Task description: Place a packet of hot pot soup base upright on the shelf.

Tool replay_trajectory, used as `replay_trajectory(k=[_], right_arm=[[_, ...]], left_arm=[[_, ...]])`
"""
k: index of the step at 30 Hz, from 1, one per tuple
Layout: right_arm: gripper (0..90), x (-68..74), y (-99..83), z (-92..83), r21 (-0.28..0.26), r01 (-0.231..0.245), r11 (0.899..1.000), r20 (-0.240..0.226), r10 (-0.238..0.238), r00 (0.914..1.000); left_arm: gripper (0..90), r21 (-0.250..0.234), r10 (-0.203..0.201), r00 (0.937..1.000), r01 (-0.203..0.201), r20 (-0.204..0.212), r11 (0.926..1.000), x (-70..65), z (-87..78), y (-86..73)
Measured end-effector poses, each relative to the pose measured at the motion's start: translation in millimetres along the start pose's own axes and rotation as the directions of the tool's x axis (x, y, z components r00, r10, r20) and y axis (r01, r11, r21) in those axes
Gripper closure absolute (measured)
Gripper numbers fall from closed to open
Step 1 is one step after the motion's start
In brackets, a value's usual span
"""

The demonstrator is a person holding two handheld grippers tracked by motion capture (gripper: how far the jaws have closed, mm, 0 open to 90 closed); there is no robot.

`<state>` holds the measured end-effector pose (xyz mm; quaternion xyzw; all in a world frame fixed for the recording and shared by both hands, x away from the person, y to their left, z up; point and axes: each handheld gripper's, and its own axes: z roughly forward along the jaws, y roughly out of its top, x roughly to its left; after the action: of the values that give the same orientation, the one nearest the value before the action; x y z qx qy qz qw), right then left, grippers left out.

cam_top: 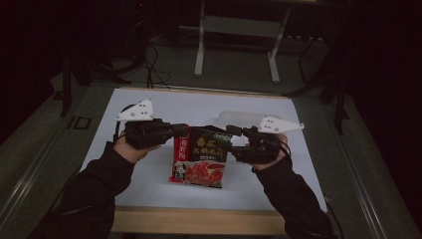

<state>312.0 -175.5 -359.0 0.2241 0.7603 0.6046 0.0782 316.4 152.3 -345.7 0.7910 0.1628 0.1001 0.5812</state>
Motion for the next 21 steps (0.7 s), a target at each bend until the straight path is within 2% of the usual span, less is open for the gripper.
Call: replay_trajectory(k=[2, 4, 5, 7, 10, 14, 21], right_arm=[[53.8, 1.1, 0.3, 2.2, 0.018, 0.0, 1.0, -0.01, 0.0, 1.0], [69.6, 3.4, 0.5, 3.6, 0.038, 0.028, 0.999, -0.016, -0.027, 0.9995], [71.4, 5.8, 1.4, 3.8, 0.059, 0.037, 0.998, 0.0, -0.037, 0.9993], [73.1, 7.1, 2.9, 4.6, 0.083, -0.004, 0.997, 0.004, 0.004, 1.0], [73.9, 9.1, 3.1, 4.7, 0.075, 0.013, 0.997, 0.015, -0.015, 0.9998], [74.6, 10.6, 5.8, 3.2, 0.066, 0.023, 0.998, 0.019, -0.024, 0.9995], [76.2, 19.3, 13.4, 0.6, 0.067, -0.023, 0.997, 0.044, 0.021, 0.9988]], left_arm=[[87.5, 0.008, 0.001, 1.0, -0.001, 0.0, 1.0, -1.4, 1.5, 0.6], [87.5, 0.013, -0.005, 1.0, 0.005, -0.003, 0.9999, -0.4, 2.9, -0.1], [87.5, 0.014, -0.006, 1.0, 0.007, -0.002, 0.9999, 0.8, 3.5, -0.8], [87.5, 0.015, -0.017, 0.9998, 0.017, 0.0, 0.9997, 3.0, 4.1, -1.8], [87.3, 0.01, -0.027, 0.9995, 0.027, 0.017, 0.9996, 5.5, 4.0, -2.3], [86.9, -0.001, -0.014, 0.9997, 0.014, 0.02, 0.9999, 5.7, 2.5, -1.0], [82.5, -0.017, -0.021, 0.9989, 0.022, 0.043, 0.9996, 9.1, -0.2, 1.0]])
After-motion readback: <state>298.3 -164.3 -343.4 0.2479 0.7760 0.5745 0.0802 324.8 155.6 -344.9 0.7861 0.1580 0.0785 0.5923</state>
